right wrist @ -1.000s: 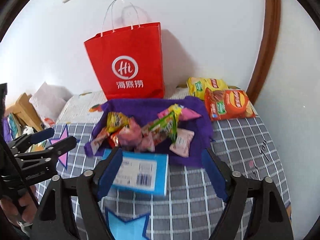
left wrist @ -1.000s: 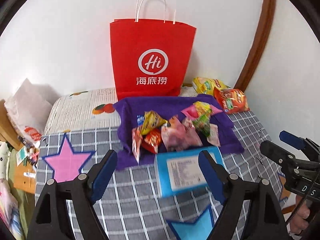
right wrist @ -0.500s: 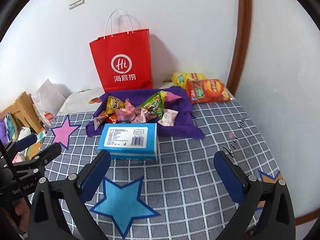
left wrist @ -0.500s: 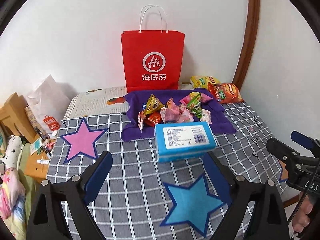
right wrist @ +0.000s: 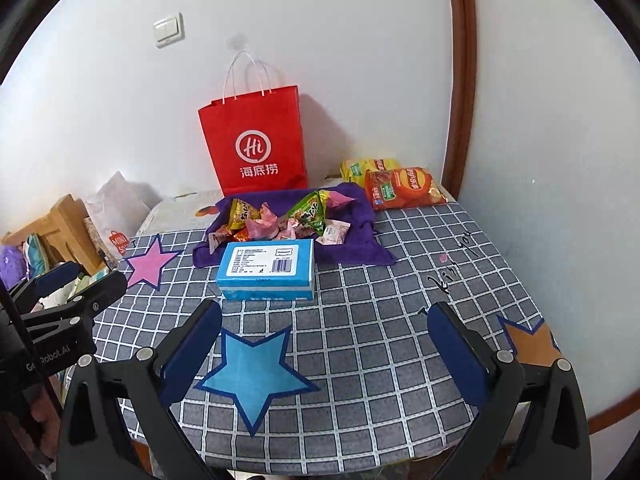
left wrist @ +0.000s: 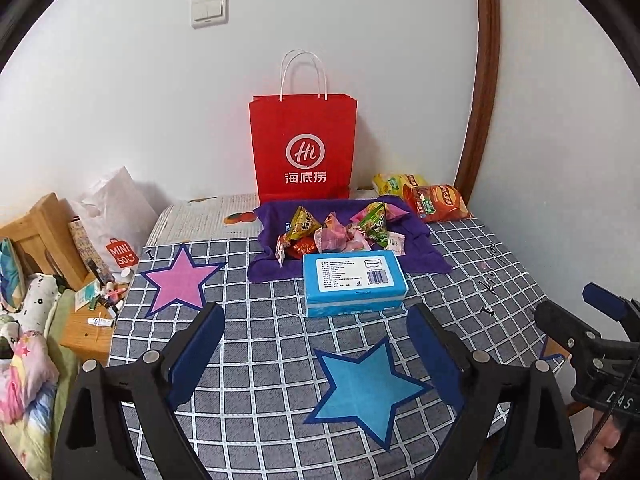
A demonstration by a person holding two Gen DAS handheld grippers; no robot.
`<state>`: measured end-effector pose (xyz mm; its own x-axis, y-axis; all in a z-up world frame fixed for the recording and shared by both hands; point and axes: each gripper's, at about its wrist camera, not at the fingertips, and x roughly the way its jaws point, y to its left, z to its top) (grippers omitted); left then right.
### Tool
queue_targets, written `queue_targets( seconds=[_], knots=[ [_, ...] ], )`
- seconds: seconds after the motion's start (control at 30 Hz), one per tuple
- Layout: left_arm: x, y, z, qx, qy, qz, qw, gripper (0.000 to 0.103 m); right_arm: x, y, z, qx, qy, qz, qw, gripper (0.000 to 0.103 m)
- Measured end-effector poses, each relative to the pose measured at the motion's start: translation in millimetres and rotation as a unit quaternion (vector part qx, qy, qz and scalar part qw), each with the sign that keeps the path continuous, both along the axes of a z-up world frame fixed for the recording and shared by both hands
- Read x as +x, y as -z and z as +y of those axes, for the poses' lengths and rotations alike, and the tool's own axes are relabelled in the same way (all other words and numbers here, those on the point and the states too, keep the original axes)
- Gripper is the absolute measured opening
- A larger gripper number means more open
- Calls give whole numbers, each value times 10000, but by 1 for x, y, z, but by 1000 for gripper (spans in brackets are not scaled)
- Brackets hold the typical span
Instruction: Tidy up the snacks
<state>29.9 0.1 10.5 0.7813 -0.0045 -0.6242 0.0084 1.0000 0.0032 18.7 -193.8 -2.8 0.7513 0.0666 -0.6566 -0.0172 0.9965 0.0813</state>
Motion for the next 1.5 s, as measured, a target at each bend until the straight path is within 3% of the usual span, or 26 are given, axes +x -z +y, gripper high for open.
queue_targets(
  seconds=[1.5],
  knots=[
    [-15, -3, -4, -201, 61, -51, 9998, 93, -20, 0, 4, 14, -21, -86, 10000, 101]
  ],
)
